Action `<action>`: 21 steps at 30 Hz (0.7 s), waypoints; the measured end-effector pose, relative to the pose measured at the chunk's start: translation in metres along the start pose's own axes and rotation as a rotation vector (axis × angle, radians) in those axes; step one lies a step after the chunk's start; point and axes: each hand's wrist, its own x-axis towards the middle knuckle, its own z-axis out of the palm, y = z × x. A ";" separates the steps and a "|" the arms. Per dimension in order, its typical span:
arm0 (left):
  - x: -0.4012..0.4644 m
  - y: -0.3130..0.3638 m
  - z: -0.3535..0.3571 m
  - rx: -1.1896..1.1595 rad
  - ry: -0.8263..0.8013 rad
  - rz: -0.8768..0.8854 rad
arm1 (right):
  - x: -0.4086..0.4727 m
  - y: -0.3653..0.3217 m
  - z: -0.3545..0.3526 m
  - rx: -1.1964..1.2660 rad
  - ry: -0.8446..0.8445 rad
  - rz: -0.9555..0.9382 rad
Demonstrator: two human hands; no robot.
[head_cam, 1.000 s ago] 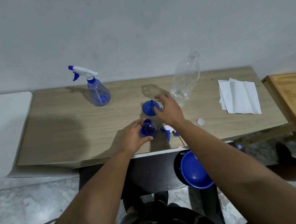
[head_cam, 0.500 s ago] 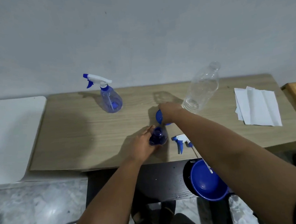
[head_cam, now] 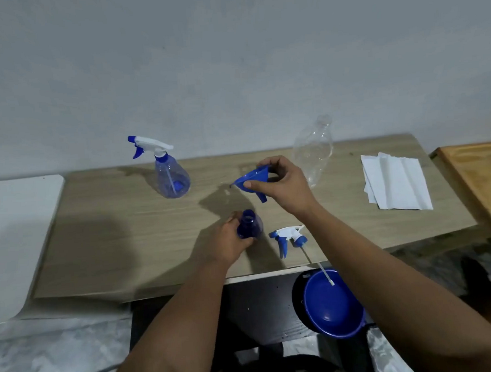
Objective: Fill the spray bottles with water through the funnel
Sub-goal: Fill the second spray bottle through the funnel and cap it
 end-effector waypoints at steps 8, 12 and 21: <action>0.009 0.002 0.002 -0.108 -0.026 -0.106 | -0.031 0.045 0.014 0.100 0.001 -0.105; 0.015 -0.003 0.012 -0.163 0.002 -0.134 | -0.030 0.059 0.019 0.081 0.030 -0.190; 0.003 0.021 -0.005 -0.016 0.014 -0.106 | -0.046 0.066 0.006 -0.165 -0.009 -0.229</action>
